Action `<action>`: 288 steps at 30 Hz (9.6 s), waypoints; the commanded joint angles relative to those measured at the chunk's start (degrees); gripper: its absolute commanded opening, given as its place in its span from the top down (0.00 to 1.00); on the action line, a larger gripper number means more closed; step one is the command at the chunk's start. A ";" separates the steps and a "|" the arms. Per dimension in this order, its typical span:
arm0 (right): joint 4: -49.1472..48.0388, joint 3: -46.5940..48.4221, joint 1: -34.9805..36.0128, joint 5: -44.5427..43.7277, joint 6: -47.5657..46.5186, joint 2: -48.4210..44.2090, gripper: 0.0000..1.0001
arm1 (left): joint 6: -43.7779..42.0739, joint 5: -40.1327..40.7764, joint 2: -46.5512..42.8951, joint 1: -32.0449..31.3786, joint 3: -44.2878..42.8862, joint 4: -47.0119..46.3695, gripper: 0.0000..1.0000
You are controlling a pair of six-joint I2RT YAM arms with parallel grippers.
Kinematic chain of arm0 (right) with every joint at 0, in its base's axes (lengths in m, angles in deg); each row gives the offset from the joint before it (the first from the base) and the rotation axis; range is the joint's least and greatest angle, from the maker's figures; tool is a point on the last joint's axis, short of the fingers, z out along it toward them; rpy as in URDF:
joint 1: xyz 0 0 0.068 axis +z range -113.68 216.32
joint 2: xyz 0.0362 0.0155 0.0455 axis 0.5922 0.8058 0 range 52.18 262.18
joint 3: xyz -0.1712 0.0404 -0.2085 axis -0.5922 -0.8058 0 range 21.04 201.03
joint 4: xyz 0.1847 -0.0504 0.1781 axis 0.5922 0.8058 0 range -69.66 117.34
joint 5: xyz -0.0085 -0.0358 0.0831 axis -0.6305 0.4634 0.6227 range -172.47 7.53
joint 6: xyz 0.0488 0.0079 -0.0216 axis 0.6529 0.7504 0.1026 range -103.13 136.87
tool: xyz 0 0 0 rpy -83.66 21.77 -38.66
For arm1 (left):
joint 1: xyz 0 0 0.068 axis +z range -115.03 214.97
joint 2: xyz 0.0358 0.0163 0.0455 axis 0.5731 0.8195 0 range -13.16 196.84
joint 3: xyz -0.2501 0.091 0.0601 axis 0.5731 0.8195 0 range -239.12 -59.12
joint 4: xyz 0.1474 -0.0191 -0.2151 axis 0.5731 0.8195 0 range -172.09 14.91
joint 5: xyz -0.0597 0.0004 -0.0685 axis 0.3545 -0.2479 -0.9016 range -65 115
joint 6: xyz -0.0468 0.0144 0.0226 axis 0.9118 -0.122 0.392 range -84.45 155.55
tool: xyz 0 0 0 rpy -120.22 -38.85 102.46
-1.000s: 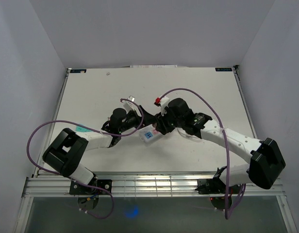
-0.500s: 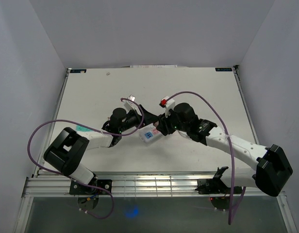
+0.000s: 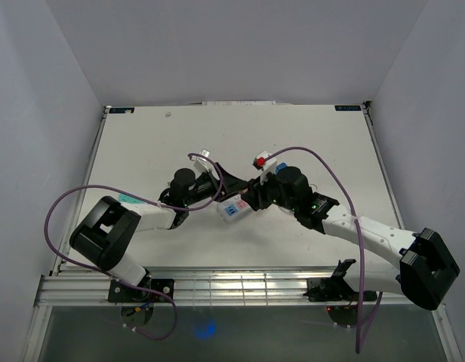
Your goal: Insert the plug
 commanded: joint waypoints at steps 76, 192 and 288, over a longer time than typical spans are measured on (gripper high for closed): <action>-46.61 -20.01 6.23 -4.44 -0.08 3.25 0.18 | 28.85 -16.74 16.08 6.34 9.55 -41.91 1.00; 56.49 50.13 2.63 -4.26 -7.73 39.90 0.92 | 5.30 -1.71 -6.94 16.18 10.96 2.38 0.06; 55.52 54.44 1.93 -6.72 -5.18 52.91 0.92 | 8.81 6.11 4.22 7.74 14.48 -12.12 0.24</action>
